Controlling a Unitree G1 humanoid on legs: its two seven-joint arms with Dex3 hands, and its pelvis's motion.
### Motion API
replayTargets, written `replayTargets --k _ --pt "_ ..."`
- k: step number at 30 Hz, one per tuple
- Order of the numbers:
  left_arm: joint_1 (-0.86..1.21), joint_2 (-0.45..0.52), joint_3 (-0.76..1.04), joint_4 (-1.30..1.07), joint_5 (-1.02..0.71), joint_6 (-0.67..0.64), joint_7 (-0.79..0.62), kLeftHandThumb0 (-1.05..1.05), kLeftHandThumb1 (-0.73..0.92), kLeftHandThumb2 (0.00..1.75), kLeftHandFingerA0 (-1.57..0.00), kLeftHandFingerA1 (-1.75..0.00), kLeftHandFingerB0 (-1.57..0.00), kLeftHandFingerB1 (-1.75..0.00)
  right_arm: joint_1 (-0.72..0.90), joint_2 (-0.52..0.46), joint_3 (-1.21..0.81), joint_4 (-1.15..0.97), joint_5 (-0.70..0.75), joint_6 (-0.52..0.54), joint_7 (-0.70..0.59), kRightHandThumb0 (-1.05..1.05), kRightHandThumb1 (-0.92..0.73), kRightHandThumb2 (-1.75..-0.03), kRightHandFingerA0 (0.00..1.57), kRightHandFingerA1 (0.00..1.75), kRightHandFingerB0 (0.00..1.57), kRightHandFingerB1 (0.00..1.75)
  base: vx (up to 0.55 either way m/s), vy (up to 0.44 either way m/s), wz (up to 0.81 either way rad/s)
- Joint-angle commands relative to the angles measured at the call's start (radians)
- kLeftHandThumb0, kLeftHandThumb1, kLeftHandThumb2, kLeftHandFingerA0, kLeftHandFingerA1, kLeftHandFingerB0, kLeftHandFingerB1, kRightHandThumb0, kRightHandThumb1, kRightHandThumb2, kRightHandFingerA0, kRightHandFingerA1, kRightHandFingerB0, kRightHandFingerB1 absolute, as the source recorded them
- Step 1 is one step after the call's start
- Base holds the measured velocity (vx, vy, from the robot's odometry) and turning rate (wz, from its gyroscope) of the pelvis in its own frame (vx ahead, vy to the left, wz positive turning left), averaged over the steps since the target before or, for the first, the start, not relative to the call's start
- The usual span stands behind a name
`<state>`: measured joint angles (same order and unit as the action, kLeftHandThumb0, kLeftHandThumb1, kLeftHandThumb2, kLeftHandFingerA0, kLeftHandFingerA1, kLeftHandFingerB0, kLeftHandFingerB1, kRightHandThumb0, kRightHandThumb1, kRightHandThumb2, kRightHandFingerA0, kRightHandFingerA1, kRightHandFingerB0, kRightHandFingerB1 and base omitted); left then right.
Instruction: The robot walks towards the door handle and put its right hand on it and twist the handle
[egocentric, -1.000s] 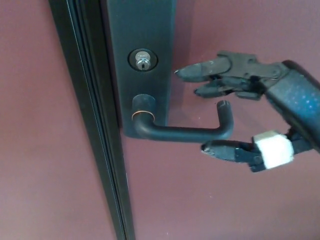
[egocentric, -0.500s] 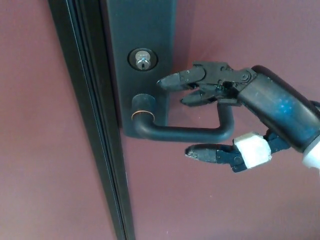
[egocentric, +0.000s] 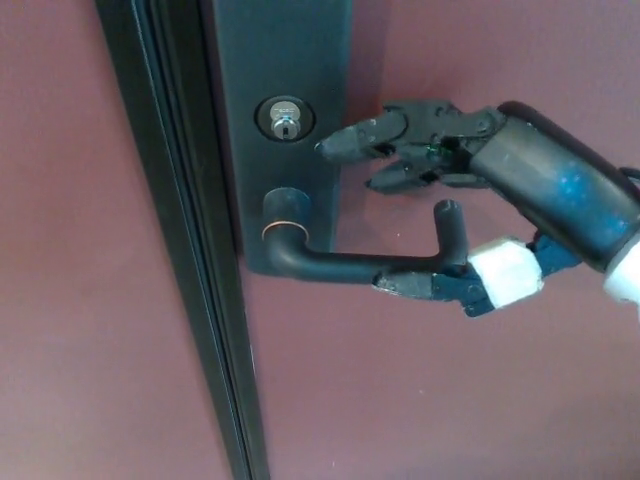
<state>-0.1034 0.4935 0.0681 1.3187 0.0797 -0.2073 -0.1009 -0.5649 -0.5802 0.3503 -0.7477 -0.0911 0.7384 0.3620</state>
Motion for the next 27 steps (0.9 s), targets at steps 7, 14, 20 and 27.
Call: replayTargets --k 7,14,20,27 --pt "0.001 0.011 0.008 0.002 0.005 0.001 -0.016 -0.29 0.59 0.57 -0.59 -0.43 -0.52 -0.41 -0.176 -0.020 0.075 0.073 -0.060 0.079 0.097 -0.48 -0.52 -0.56 0.47 0.42 0.38 0.35 0.00 0.000 0.00" --pt "-0.001 0.014 0.000 0.001 0.011 0.001 -0.013 -0.29 0.59 0.57 -0.58 -0.43 -0.52 -0.41 -0.232 -0.045 0.131 0.125 -0.089 0.091 0.142 -0.49 -0.52 -0.56 0.47 0.42 0.38 0.35 0.00 0.000 0.00" --pt "0.000 0.014 0.007 -0.003 0.003 -0.003 -0.019 -0.29 0.59 0.57 -0.58 -0.43 -0.52 -0.41 -0.224 -0.050 0.147 0.127 -0.104 0.103 0.155 -0.53 -0.45 -0.73 0.42 0.50 0.34 0.45 0.00 0.000 0.00" --pt "-0.008 0.015 0.010 -0.002 0.003 0.002 -0.019 -0.29 0.59 0.57 -0.59 -0.43 -0.52 -0.41 -0.201 -0.056 0.126 0.103 -0.108 0.122 0.169 -0.45 -0.52 -0.56 0.47 0.42 0.37 0.35 0.00 0.000 0.00"
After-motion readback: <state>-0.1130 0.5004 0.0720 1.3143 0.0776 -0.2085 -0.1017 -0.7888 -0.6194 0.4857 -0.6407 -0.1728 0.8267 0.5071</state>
